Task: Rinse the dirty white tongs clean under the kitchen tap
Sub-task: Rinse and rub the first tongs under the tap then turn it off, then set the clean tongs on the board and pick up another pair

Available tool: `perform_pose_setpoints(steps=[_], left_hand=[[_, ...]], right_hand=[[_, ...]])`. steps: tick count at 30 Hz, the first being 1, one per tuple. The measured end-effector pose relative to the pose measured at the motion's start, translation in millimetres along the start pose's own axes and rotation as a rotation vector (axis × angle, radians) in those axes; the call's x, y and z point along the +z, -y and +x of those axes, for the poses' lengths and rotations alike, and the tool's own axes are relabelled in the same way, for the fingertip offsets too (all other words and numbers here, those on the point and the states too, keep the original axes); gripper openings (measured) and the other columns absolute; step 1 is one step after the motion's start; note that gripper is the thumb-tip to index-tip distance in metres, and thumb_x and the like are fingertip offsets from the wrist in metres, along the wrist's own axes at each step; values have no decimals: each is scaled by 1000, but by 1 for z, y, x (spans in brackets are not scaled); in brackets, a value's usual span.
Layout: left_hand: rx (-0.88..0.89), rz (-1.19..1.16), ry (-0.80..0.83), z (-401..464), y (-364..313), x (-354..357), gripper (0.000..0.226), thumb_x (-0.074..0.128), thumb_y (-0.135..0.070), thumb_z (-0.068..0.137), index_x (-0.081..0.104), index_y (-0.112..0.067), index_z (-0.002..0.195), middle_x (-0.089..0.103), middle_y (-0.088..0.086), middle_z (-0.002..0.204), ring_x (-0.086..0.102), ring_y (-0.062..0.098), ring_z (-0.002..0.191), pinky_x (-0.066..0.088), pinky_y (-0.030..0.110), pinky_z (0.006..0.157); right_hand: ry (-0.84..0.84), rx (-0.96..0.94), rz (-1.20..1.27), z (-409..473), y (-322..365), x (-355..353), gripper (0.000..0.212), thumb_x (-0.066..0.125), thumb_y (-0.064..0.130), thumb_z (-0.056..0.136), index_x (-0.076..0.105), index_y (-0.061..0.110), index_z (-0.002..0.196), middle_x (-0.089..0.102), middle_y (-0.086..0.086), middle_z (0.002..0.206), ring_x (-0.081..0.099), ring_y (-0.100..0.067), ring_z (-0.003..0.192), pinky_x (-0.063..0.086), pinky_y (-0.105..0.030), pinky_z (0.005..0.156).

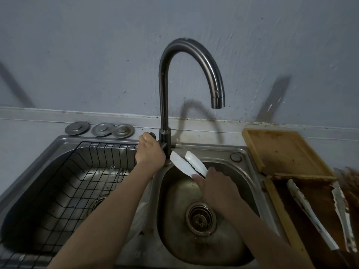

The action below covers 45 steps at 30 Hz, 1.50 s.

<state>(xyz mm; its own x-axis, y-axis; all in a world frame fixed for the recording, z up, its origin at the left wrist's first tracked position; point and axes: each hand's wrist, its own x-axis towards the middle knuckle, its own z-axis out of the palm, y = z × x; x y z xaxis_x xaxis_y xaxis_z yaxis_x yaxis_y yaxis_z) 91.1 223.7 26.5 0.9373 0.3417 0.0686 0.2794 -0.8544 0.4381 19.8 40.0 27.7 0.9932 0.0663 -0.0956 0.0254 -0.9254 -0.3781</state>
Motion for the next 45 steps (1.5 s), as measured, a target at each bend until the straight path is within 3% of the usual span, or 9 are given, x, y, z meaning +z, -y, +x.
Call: perform_pose_setpoints(steps=[5,9,13,20,22,24,31,40,45], left_hand=[[-9,-37,6,-2,0,-2,45,53,-14,89,29,3,124,39,19,126,49,29,110,49,33,82],[-13,-54,8,-3,-2,-3,46,53,-13,89,29,4,125,39,19,127,49,30,112,47,33,82],[-37,-88,47,-6,-4,-7,52,54,-9,88,26,6,129,36,21,130,48,31,114,48,37,87],[-225,-368,-5,-48,-38,4,86,65,-20,83,11,8,143,13,25,150,14,41,141,21,51,115],[10,-234,-124,-68,-62,20,75,58,-29,86,23,7,142,10,22,154,1,36,145,11,52,115],[320,-224,-177,-80,-80,28,55,55,-26,86,42,-3,134,27,13,149,20,28,141,23,45,112],[906,95,163,-44,-176,60,21,44,-11,89,60,-16,103,64,4,109,60,23,103,44,34,85],[1015,249,336,-25,-214,128,32,54,-14,84,61,-19,115,61,4,122,48,26,119,40,41,94],[979,169,387,-21,-211,138,36,53,-13,85,59,-20,120,60,6,124,46,26,119,37,41,98]], right_hand=[[421,88,-197,2,-13,9,51,36,47,95,55,11,125,59,-11,126,57,-25,107,45,-35,89],[129,16,-100,-2,-11,2,46,35,46,96,57,11,114,62,-8,111,58,-22,88,43,-32,72],[344,72,-186,-3,-25,8,43,38,42,96,57,15,124,58,-10,127,56,-27,113,43,-35,90],[-26,52,-59,6,-62,-31,39,37,45,96,60,15,107,63,-1,87,60,-10,71,43,-22,58],[-180,121,50,12,-80,-53,46,35,53,92,59,13,93,59,6,70,54,-2,55,37,-18,47],[-255,149,73,17,-97,-70,45,39,55,89,57,14,91,57,7,67,53,1,52,35,-14,44],[-466,229,21,65,-184,-99,52,48,48,89,56,5,117,68,-10,95,65,-21,77,49,-26,65],[-431,292,-96,113,-237,-78,47,52,47,87,60,4,101,64,-6,80,59,-17,66,44,-25,56],[-446,355,-158,126,-240,-63,55,53,54,84,60,3,104,67,-14,95,65,-26,83,53,-34,70]])
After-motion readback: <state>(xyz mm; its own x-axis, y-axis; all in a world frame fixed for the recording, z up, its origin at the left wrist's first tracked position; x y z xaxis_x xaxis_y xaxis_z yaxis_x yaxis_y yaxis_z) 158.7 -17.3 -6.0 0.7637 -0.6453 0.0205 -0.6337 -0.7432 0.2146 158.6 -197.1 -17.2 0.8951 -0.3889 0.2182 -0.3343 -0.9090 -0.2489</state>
